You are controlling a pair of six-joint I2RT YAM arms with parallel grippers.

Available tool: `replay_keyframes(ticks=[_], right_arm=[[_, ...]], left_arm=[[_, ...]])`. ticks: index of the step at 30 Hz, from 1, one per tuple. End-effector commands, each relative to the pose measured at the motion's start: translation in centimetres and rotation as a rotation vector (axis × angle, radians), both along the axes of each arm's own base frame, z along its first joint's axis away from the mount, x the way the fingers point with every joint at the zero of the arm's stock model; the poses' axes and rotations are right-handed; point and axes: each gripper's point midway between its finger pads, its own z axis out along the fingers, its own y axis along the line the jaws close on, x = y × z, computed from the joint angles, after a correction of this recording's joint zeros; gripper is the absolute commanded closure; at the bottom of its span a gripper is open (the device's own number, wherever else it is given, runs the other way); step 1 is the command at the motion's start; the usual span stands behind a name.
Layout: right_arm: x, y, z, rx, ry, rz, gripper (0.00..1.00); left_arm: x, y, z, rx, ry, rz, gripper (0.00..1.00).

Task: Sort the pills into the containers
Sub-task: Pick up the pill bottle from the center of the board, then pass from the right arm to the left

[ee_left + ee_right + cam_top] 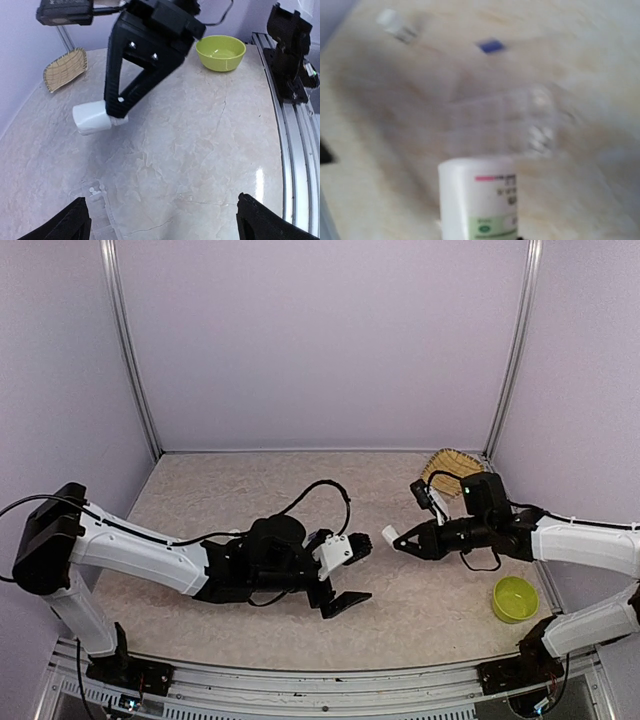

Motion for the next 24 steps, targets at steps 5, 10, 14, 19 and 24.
replay_keyframes(ticks=[5,10,14,19,24], right_arm=[[-3.8,1.7,3.1,0.027,0.015,0.199,0.82],[-4.7,2.9,2.8,0.027,0.047,0.25,0.82],[-5.9,4.6,2.7,0.03,0.065,0.316,0.81],[-6.7,5.8,2.6,0.027,0.081,0.357,0.81],[-7.2,6.1,2.8,0.032,0.083,0.379,0.81]], left_arm=[[-0.1,0.9,1.9,0.046,-0.348,-0.057,0.03],[-0.1,0.5,1.9,0.125,-0.517,-0.017,0.05],[-0.5,-0.1,1.8,0.168,-0.631,-0.012,0.08],[-0.5,-0.5,1.3,0.233,-0.716,-0.02,0.13],[-0.5,-1.0,0.7,0.279,-0.74,-0.046,0.2]])
